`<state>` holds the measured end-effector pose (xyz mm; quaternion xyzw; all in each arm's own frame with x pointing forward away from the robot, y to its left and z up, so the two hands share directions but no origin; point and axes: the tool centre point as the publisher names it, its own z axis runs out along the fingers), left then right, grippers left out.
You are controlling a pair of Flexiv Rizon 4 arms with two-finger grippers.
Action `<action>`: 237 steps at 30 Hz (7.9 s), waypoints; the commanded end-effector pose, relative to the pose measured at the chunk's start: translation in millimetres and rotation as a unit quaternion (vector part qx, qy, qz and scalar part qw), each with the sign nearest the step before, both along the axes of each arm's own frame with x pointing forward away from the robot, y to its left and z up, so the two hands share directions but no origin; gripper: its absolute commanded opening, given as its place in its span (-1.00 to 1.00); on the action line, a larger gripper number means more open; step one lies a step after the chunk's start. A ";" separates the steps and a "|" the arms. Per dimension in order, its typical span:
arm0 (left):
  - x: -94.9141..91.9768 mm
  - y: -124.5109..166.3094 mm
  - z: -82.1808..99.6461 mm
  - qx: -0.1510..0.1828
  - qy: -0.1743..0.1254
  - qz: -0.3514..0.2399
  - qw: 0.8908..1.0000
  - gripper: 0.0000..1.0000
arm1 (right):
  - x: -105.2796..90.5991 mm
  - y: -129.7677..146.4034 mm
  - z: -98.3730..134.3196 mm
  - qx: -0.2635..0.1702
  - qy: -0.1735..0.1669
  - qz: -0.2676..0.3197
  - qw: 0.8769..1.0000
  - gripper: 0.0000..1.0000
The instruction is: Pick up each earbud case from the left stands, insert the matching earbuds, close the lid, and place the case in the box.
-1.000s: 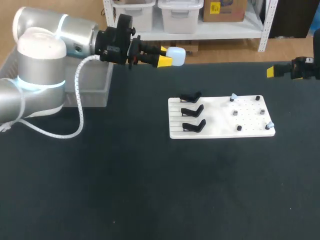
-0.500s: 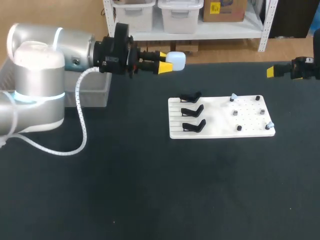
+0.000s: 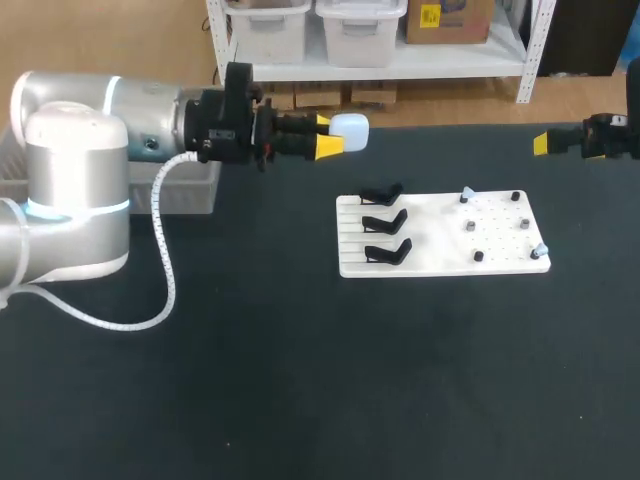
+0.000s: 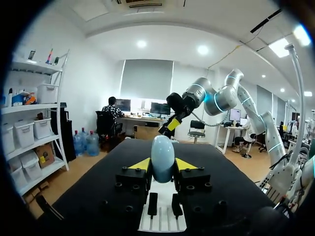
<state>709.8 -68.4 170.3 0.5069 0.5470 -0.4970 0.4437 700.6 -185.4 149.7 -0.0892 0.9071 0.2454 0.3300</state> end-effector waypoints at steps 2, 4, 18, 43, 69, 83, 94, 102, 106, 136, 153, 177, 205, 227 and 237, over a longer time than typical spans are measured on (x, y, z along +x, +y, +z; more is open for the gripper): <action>0.1 -1.6 -1.6 -0.002 -0.003 -0.014 1.000 -1.00 | -0.3 -0.3 0.2 0.000 0.000 0.000 1.000 1.00; -0.3 -2.0 -1.5 -0.003 -0.004 -0.018 1.000 -1.00 | -0.3 -0.3 0.2 0.000 0.000 0.000 1.000 1.00; -0.6 -1.7 0.2 0.001 -0.010 -0.025 1.000 -1.00 | -0.3 -0.3 0.2 0.000 0.000 0.000 1.000 1.00; -0.6 -1.7 0.2 0.001 -0.010 -0.025 1.000 -1.00 | -45.0 39.0 27.0 -0.003 -0.042 0.027 0.999 1.00; -0.6 -1.7 0.2 0.001 -0.010 -0.025 1.000 -1.00 | -71.8 185.6 57.2 -0.096 -0.061 0.129 0.985 1.00; -0.6 -1.7 0.2 0.001 -0.010 -0.025 1.000 -1.00 | -46.8 234.8 57.3 -0.109 -0.053 0.149 0.981 1.00; -0.6 -1.7 0.2 0.001 -0.010 -0.025 1.000 -1.00 | -30.0 238.3 49.0 -0.112 -0.036 0.139 0.983 1.00; -0.6 -1.7 0.2 0.001 -0.010 -0.025 1.000 -1.00 | -23.0 235.7 42.3 -0.120 -0.030 0.133 0.983 1.00; -0.6 -1.7 0.2 0.001 -0.010 -0.025 1.000 -1.00 | -19.2 233.5 38.9 -0.123 -0.028 0.127 0.984 1.00; -0.6 -1.7 0.2 0.001 -0.010 -0.025 1.000 -1.00 | 4.0 228.1 29.2 -0.131 -0.010 0.104 0.986 1.00; -0.6 -1.7 0.2 0.001 -0.010 -0.025 1.000 -1.00 | 17.8 213.1 48.0 -0.130 -0.028 0.074 0.988 1.00; -0.6 -1.7 0.2 0.001 -0.010 -0.025 1.000 -1.00 | 13.0 219.1 31.2 -0.145 -0.003 0.096 0.985 1.00; -4.5 -2.7 4.8 -0.023 -0.050 -0.033 0.998 -1.00 | 20.2 192.0 69.3 -0.192 -0.080 0.083 0.975 1.00; -11.3 0.0 3.6 -0.030 -0.061 -0.024 0.997 -1.00 | 2.7 81.6 32.1 -0.303 0.071 0.087 0.946 1.00; -11.3 0.0 3.6 -0.030 -0.061 -0.024 0.997 -1.00 | -29.0 49.4 -3.6 -0.321 0.131 0.106 0.932 1.00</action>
